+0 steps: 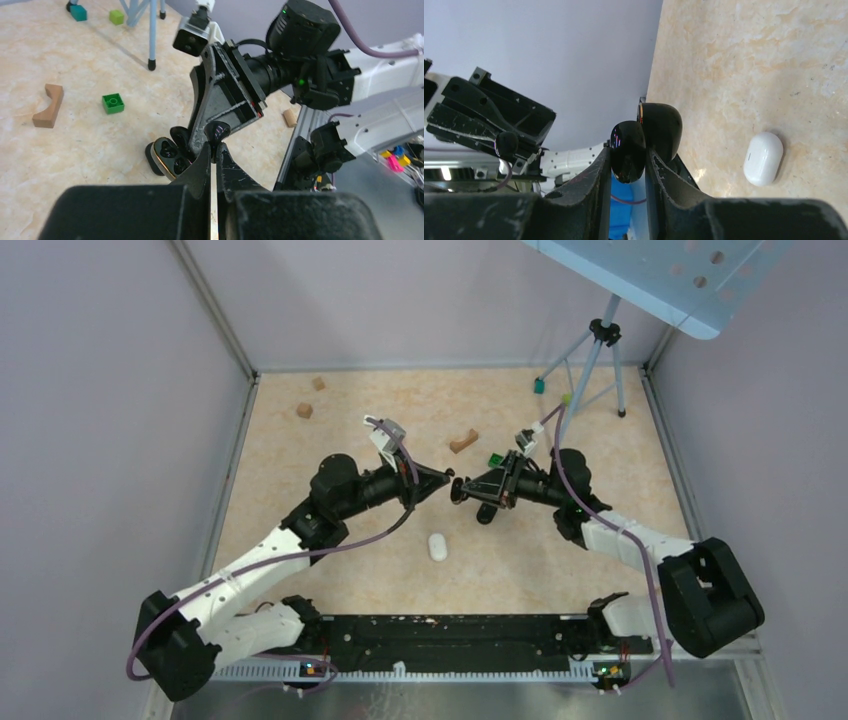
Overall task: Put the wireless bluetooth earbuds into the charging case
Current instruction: Adjust the right earbud at the center of the board, then pick up the right earbud from the center of the board, then insert the right earbud into the right side groove of the charging case.
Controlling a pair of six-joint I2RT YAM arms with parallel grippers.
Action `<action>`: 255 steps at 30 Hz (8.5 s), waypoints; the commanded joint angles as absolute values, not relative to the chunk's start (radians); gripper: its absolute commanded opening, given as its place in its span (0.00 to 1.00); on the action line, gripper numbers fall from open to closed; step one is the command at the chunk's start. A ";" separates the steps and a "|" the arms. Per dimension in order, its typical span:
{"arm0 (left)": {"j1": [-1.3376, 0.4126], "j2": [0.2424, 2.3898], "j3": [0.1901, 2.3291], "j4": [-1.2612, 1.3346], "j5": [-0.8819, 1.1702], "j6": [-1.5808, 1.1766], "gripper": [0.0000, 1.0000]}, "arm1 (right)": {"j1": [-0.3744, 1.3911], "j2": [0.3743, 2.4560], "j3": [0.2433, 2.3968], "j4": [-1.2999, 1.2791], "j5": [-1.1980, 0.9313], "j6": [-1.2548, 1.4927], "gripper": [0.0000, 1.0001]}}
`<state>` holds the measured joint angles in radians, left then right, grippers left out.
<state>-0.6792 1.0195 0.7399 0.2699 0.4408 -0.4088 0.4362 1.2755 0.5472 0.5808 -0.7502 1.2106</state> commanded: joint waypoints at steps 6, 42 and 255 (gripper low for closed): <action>-0.759 0.958 0.724 0.287 0.159 -0.479 0.00 | 0.550 1.126 0.454 0.697 -0.481 1.308 0.00; -0.639 1.294 1.053 -0.310 0.220 -0.207 0.00 | 0.361 0.932 0.632 -0.256 -0.486 0.765 0.00; -0.726 1.455 1.115 0.231 1.111 0.215 0.00 | 0.223 1.242 0.408 1.282 -1.204 1.716 0.00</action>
<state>-0.7399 1.4643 1.0798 0.2642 1.1664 0.1448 0.2138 1.2522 0.3862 1.1851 -1.1725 1.7081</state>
